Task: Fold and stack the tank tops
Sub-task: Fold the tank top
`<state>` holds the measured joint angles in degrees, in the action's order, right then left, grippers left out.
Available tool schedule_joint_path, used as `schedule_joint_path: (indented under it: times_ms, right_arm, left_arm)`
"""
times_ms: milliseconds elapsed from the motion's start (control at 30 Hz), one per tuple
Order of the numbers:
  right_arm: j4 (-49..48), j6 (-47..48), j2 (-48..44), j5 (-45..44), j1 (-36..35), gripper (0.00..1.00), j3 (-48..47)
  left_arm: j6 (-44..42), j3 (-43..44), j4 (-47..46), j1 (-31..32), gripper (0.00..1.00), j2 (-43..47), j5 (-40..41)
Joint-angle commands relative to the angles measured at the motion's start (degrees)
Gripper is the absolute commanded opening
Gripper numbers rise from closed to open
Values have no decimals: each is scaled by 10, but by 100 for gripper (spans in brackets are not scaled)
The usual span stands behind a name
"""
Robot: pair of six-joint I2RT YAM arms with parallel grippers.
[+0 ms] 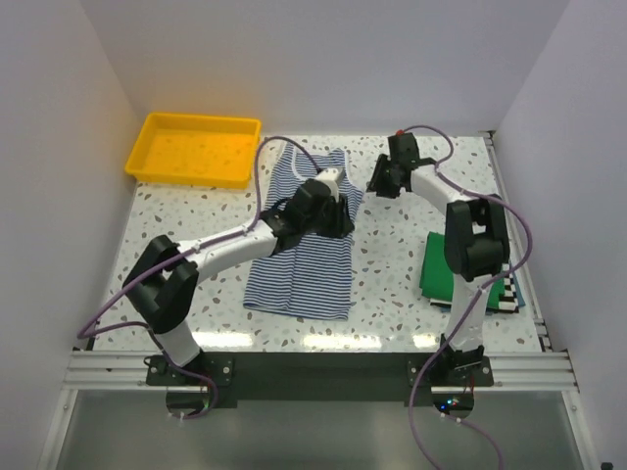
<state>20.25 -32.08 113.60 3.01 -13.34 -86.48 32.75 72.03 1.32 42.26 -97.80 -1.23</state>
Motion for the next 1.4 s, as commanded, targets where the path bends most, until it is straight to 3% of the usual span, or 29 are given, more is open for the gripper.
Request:
schedule_joint_path:
  times_ms: [0, 333, 833, 1000, 1100, 1133, 1200, 1367]
  right_arm:
    - [50, 35, 42, 33, -14, 38, -74]
    - [49, 18, 115, 3, -19, 38, -113]
    - [42, 28, 145, -28, -21, 16, -100]
    - [48, 32, 145, -40, -21, 5, -110]
    - [57, 36, 145, -46, -21, 0, -117]
    - [58, 37, 143, -46, -21, 0, -117]
    - [59, 38, 138, -53, -21, 0, -116]
    - [61, 41, 125, -66, -21, 0, -111]
  left_arm:
    - [23, -39, 32, 53, 41, 16, 47]
    - [30, -64, 90, 172, 47, -22, 120]
    - [66, -75, 149, 268, 47, -79, 201]
    - [83, -78, 169, 290, 47, -85, 224]
    - [90, -90, 165, 293, 38, -84, 222]
    - [91, -94, 166, 294, 27, -81, 222]
    - [93, -98, 168, 299, 15, -75, 224]
    - [97, -137, 140, 302, 5, -14, 216]
